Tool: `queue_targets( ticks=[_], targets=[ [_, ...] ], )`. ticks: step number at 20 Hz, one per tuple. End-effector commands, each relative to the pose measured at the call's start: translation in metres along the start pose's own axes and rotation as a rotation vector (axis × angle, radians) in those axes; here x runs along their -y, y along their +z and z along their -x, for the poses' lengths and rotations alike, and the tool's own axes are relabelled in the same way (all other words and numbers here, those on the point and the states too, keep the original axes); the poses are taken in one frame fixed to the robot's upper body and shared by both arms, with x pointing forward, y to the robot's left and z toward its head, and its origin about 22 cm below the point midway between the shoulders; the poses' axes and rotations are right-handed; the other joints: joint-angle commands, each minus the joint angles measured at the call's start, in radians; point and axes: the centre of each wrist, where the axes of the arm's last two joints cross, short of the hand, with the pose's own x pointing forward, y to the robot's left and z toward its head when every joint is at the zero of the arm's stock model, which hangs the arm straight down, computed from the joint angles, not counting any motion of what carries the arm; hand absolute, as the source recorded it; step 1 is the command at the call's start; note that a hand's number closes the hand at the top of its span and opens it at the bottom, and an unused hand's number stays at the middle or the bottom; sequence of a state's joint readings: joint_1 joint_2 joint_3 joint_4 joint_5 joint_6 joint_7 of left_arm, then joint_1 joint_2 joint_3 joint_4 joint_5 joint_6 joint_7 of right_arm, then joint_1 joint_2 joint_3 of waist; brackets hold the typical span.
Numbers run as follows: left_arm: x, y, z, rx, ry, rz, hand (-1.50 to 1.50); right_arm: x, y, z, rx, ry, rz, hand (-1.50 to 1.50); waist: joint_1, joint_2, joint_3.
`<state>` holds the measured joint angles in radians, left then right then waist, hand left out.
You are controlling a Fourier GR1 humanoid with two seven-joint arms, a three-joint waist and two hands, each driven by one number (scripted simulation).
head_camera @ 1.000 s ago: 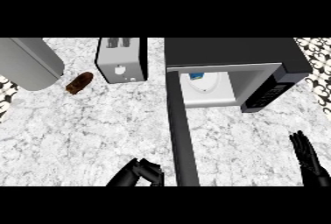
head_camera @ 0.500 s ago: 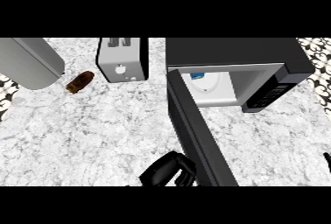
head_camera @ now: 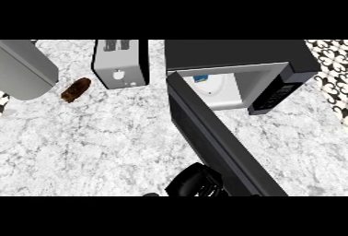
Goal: Pick up the milk, place it into the microwave and close the microwave
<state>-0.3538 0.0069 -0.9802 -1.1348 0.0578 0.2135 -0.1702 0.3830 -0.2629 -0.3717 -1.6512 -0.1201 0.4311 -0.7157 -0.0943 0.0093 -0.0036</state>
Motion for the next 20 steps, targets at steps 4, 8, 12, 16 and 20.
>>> queue_targets(
  ticks=[4,8,12,16,20],
  targets=[
    [0.008,-0.011,-0.011,-0.005,-0.015,-0.135,1.50,0.001,-0.024,-0.018,0.123,-0.050,-0.097,-1.50,-0.047,0.006,-0.002],
    [-0.006,-0.020,-0.014,0.028,0.008,-0.237,1.50,0.006,-0.036,-0.033,0.144,-0.070,-0.154,-1.50,-0.080,0.014,-0.005],
    [-0.014,-0.027,-0.030,0.134,0.066,-0.333,1.50,0.002,-0.041,-0.039,0.140,-0.088,-0.170,-1.50,-0.105,0.019,-0.008],
    [-0.026,-0.037,-0.042,0.182,0.108,-0.402,1.50,0.002,-0.055,-0.047,0.158,-0.103,-0.204,-1.50,-0.124,0.030,-0.009],
    [-0.041,-0.048,-0.050,0.177,0.153,-0.440,1.50,0.004,-0.061,-0.053,0.156,-0.109,-0.228,-1.50,-0.156,0.041,-0.007]
  ],
)
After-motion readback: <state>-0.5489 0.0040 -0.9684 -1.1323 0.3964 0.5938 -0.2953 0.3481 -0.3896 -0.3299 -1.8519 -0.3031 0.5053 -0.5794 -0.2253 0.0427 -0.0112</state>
